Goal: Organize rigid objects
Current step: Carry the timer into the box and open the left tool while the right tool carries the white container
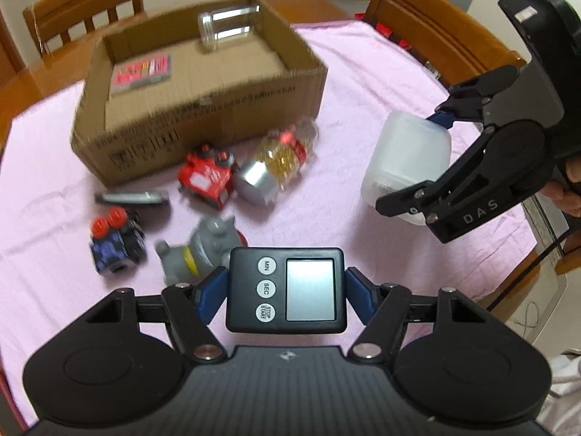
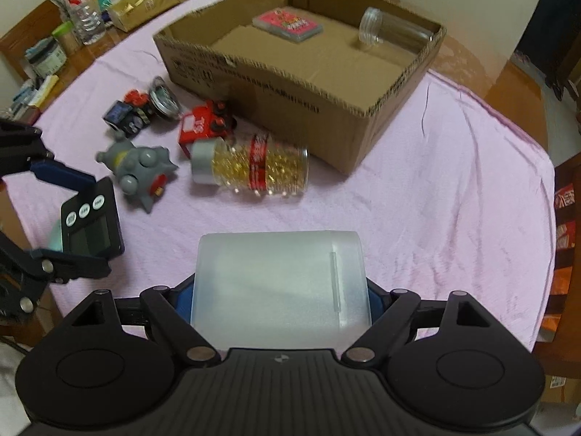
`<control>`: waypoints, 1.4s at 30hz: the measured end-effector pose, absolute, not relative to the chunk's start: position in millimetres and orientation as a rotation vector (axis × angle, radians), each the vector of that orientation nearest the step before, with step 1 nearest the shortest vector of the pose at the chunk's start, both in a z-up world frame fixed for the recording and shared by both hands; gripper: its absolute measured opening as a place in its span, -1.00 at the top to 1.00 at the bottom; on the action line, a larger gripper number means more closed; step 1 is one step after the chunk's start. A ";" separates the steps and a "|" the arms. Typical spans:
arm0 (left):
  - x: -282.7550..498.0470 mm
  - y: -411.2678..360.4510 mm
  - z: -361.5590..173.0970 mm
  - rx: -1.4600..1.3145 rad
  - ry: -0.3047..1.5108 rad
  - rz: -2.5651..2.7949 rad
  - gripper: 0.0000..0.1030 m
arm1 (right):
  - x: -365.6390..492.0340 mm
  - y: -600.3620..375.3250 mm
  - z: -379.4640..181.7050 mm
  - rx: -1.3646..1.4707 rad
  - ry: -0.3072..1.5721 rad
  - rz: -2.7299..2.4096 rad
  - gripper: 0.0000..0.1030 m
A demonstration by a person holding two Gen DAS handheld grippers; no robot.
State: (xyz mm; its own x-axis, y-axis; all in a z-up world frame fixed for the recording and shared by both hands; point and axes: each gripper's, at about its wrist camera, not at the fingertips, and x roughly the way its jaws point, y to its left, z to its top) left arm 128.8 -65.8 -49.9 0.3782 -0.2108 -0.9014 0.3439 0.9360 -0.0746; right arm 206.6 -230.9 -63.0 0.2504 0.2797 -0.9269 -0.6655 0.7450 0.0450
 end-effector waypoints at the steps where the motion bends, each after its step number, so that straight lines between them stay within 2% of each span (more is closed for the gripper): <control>1: 130.9 -64.4 -43.8 0.140 1.119 -0.356 -0.33 | 207.1 -229.6 -58.3 -0.396 1.147 0.671 -0.68; 13: 198.1 -46.3 4.5 0.202 0.939 -0.296 -0.34 | 226.8 -217.5 2.6 -0.348 1.006 0.676 -0.68; 28: 283.5 -4.8 -21.1 0.171 0.907 -0.214 -0.34 | 253.5 -183.7 19.8 -0.315 0.957 0.597 -0.68; 29: 286.9 -1.7 -22.2 0.160 0.905 -0.209 -0.42 | 254.6 -180.5 19.7 -0.314 0.958 0.589 -0.68; 30: 288.9 1.0 -24.0 0.147 0.898 -0.208 -0.62 | 255.6 -178.0 19.5 -0.314 0.959 0.582 -0.68; 31: 289.8 3.4 -25.2 0.141 0.889 -0.204 -0.68 | 256.2 -175.2 19.8 -0.313 0.961 0.574 -0.68; 37: 285.2 21.0 -28.0 0.118 0.874 -0.211 -0.71 | 259.5 -163.8 17.7 -0.316 0.978 0.535 -0.68; 39: 278.7 27.0 -27.1 0.124 0.869 -0.216 -0.83 | 261.2 -159.4 17.6 -0.317 0.979 0.527 -0.68; 42: 263.7 38.1 -22.5 0.105 0.849 -0.207 -0.87 | 267.8 -151.6 16.9 -0.317 0.981 0.510 -0.68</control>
State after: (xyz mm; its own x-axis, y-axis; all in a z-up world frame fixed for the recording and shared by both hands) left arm 263.7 38.1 -22.5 0.6426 -0.1393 -0.7534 0.2227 0.9748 0.0097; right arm 267.8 -151.6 16.9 0.4533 0.2657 -0.8509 -0.5439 0.8387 -0.0278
